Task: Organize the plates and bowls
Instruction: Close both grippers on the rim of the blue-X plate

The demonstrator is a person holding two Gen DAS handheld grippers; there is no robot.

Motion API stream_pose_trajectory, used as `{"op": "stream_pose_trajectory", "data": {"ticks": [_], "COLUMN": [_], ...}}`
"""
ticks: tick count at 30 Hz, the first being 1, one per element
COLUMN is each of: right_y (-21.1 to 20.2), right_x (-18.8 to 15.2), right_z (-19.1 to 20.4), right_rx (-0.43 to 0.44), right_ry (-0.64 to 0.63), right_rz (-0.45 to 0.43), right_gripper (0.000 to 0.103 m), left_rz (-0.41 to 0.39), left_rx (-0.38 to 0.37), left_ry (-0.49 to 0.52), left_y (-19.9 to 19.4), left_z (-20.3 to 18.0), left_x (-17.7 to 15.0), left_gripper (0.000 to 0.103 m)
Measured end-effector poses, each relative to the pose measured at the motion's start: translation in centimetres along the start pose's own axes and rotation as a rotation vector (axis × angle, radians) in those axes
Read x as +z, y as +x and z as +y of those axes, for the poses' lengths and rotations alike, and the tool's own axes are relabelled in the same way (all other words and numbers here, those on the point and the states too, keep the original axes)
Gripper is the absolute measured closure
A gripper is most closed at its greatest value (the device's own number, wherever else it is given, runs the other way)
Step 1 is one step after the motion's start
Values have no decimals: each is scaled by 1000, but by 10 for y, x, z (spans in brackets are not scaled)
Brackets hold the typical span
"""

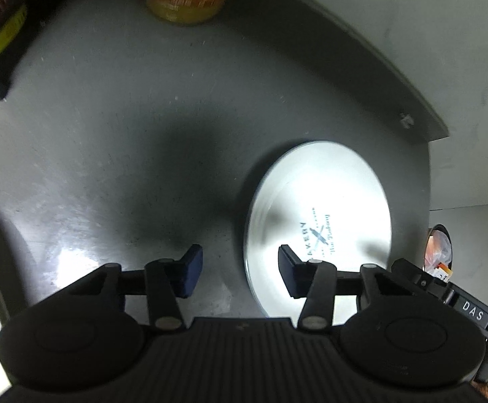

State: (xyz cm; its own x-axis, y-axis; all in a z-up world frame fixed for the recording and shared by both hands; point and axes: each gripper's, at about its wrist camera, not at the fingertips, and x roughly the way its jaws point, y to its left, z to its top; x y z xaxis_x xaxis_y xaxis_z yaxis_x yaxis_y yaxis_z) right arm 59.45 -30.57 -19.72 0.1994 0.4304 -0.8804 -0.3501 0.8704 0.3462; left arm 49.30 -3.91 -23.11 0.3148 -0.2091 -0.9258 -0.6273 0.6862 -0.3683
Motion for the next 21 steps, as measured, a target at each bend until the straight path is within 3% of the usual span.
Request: {"op": "stream_pose_trajectory", "data": {"ticks": [10,13,18,19,21], "right_y": [30,35,38,38,39], "right_x": [4,3,3,4,3], "right_z": [2,0,6,7,7], "right_rx": [11,25,39,39,44], "right_ry": [1,24,-12,-18,-21], "right_rz": [54,65,51,51,47], "right_gripper": [53,54,57,63,65], "left_rz": [12,25,25,27,31], "left_rx": [-1,-11,-36,-35,-40], "left_ry": [-20,-27,-57,-59,-59], "left_y": [23,26,30,30,30], "left_z": [-2,-2,-3,-3,-2], "left_x": [5,5,6,7,8], "left_gripper": [73,86,91,91,91]}}
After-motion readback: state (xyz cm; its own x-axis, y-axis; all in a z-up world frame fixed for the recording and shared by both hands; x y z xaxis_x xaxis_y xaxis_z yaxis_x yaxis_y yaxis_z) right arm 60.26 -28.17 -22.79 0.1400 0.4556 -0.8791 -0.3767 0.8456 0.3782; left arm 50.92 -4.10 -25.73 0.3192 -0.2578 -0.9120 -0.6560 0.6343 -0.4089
